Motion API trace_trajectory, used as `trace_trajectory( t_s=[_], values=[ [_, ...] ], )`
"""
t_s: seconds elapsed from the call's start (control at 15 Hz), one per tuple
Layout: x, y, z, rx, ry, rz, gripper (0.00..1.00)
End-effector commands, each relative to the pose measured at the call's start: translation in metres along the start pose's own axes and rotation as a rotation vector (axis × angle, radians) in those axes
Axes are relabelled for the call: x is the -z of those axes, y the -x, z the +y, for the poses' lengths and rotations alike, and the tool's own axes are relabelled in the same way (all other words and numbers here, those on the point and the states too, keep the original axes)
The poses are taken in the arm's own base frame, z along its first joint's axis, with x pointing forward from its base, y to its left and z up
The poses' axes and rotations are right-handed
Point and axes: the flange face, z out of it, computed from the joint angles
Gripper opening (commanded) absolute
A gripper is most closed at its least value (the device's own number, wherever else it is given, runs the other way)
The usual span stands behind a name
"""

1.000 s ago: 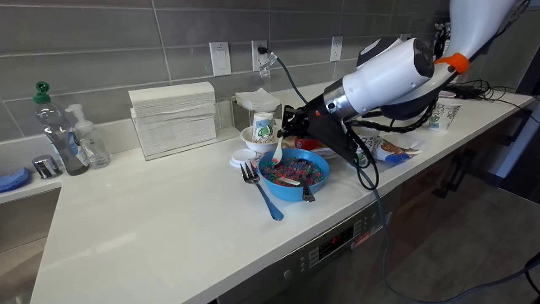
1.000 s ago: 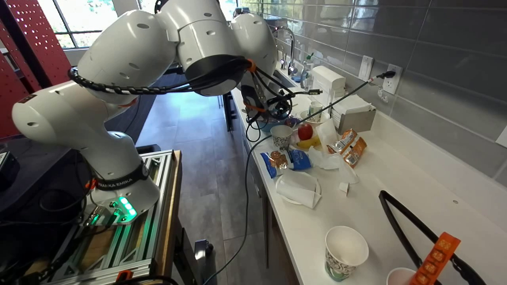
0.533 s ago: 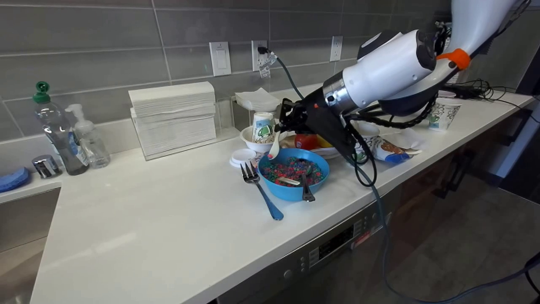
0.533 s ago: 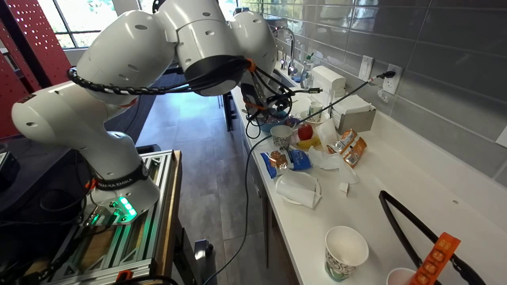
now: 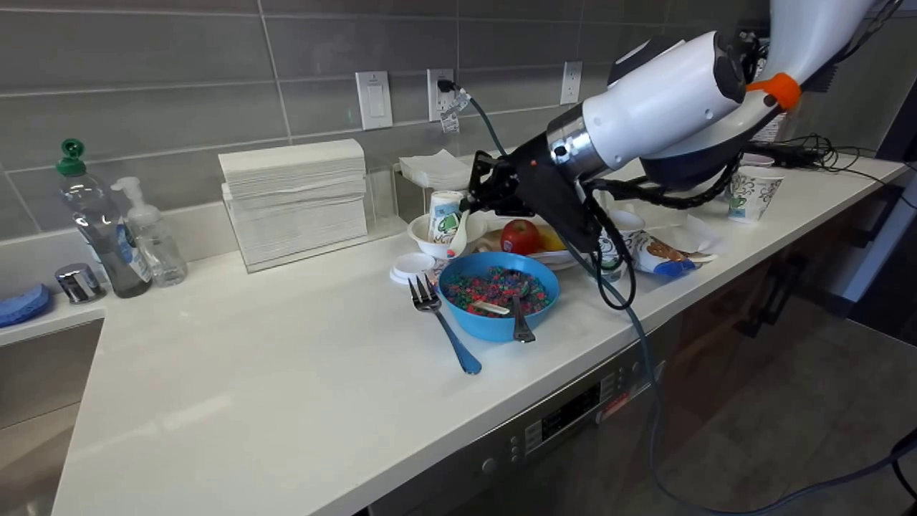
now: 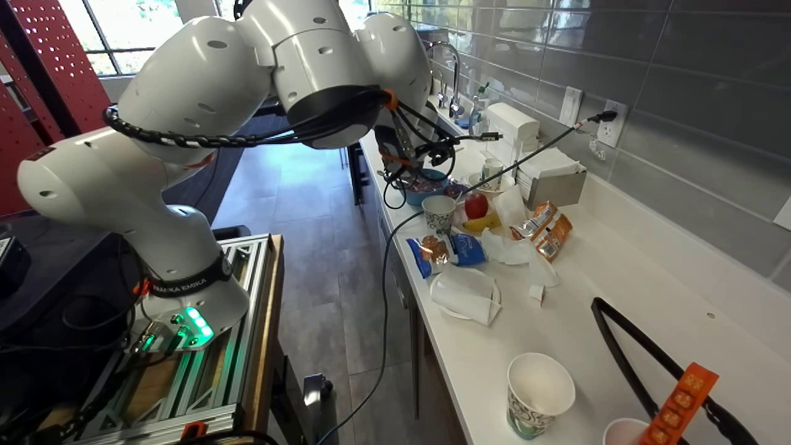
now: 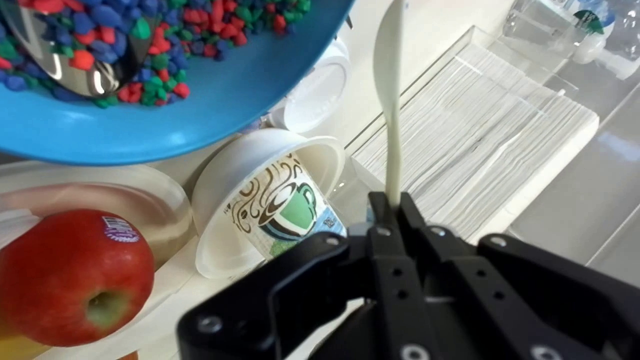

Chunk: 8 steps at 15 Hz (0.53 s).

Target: Place some cereal from the blue bowl into the white bowl.

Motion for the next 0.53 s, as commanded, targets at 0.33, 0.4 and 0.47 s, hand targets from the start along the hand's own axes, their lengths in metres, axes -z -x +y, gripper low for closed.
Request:
trace_trajectory(
  t_s=[0.33, 0.4, 0.47],
  values=[
    [0.019, -0.03, -0.003, -0.118, 0.011, 0.11, 0.01],
    [0.021, -0.036, -0.003, -0.131, 0.017, 0.131, 0.01],
    [0.022, -0.041, -0.003, -0.139, 0.021, 0.151, 0.01]
  ],
)
